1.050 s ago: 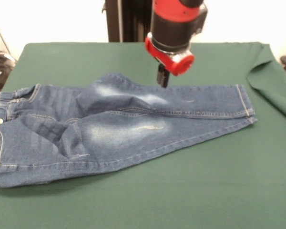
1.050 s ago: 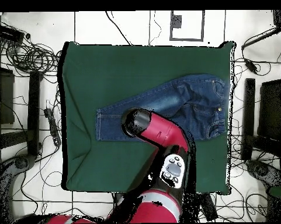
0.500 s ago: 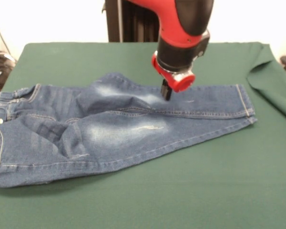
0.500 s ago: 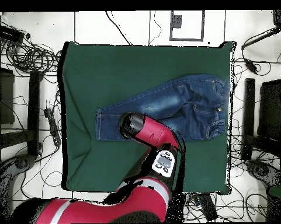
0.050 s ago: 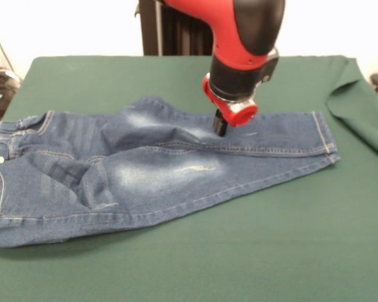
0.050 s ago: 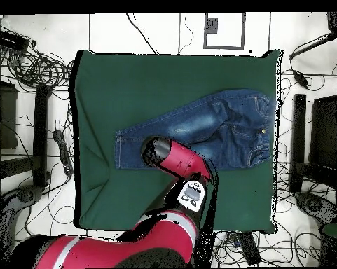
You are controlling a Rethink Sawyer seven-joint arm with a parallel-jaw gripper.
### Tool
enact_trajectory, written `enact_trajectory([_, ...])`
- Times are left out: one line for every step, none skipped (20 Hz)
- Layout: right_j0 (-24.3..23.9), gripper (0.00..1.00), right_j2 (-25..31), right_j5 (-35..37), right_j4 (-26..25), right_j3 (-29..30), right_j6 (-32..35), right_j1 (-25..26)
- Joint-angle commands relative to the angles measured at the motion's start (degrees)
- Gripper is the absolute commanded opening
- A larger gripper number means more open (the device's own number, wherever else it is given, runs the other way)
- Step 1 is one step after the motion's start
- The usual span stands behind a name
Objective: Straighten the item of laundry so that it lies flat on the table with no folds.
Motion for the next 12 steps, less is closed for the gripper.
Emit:
enact_trajectory([5.0, 0.00, 6.7, -3.0, 7.9, 2.1, 21.9, 2.9])
enact_trajectory([7.1, 0.00, 4.7, -0.3, 8.6, 1.0, 24.4, 3.0])
enact_trajectory([7.9, 0.00, 4.4, 0.9, 9.2, 0.9, 25.3, 2.6])
enact_trajectory([9.0, 0.00, 3.7, 2.8, 9.7, 0.4, 26.7, 2.2])
enact_trajectory([10.0, 0.00, 3.0, 4.8, 10.1, -0.1, 28.2, 1.9])
enact_trajectory([11.1, 0.00, 2.4, 7.2, 10.6, -0.8, 30.1, 1.3])
enact_trajectory([11.7, 0.00, 2.2, 8.6, 11.0, -1.1, 31.4, 0.9])
enact_trajectory([12.6, 0.00, 1.9, 10.8, 11.5, -1.8, 33.6, 0.4])
enact_trajectory([13.5, 0.00, 0.9, 12.0, 11.2, -2.7, 34.4, 0.5])
enact_trajectory([14.4, 0.00, -0.3, 15.2, 10.7, -3.9, 36.5, 0.2])
enact_trajectory([14.4, 0.00, -0.1, 16.1, 10.9, -3.8, 37.1, -0.5])
enact_trajectory([14.5, 0.00, 0.6, 17.5, 11.4, -3.5, 38.3, -1.7])
